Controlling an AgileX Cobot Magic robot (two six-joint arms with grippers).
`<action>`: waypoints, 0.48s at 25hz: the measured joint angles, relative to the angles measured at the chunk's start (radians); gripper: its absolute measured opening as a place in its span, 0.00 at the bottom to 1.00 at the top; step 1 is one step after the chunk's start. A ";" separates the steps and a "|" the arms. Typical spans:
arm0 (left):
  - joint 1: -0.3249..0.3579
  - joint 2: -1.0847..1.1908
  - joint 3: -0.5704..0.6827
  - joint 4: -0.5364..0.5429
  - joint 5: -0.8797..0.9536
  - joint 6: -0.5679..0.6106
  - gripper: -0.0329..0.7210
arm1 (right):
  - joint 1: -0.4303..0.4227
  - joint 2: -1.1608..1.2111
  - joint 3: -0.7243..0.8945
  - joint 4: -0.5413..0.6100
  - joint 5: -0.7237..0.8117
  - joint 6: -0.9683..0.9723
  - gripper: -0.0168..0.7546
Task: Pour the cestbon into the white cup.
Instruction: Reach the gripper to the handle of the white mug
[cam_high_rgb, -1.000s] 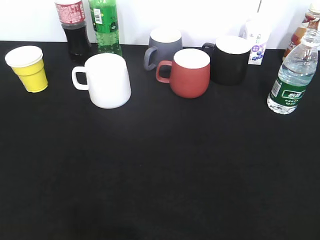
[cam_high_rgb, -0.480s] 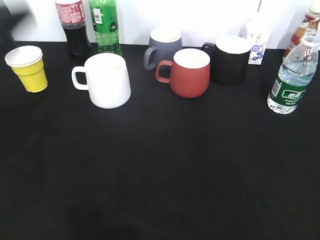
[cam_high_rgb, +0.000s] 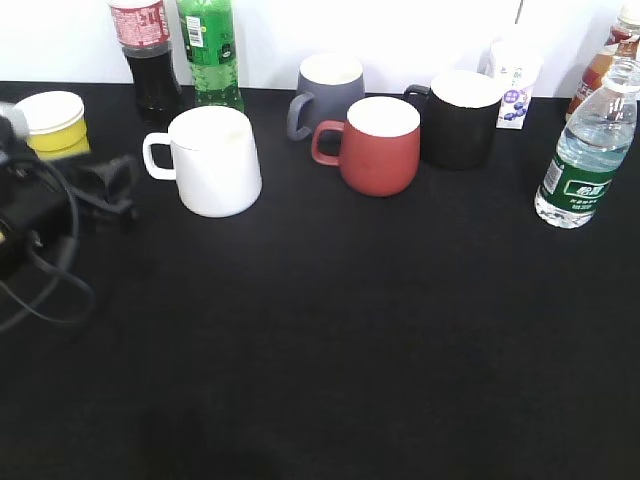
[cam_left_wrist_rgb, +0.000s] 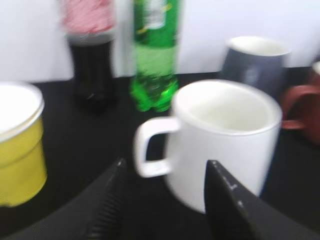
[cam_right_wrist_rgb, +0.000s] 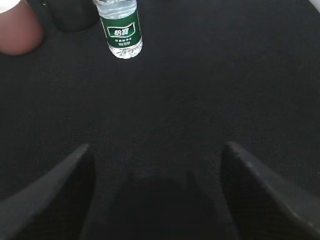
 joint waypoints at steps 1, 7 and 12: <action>0.000 0.038 -0.002 -0.004 -0.026 0.000 0.55 | 0.000 0.000 0.000 0.000 0.000 0.000 0.79; 0.014 0.141 -0.099 -0.010 -0.051 0.000 0.55 | 0.000 0.000 0.000 0.000 0.000 0.000 0.79; 0.063 0.225 -0.163 0.013 -0.046 0.000 0.55 | 0.000 0.000 0.000 0.000 0.000 0.000 0.79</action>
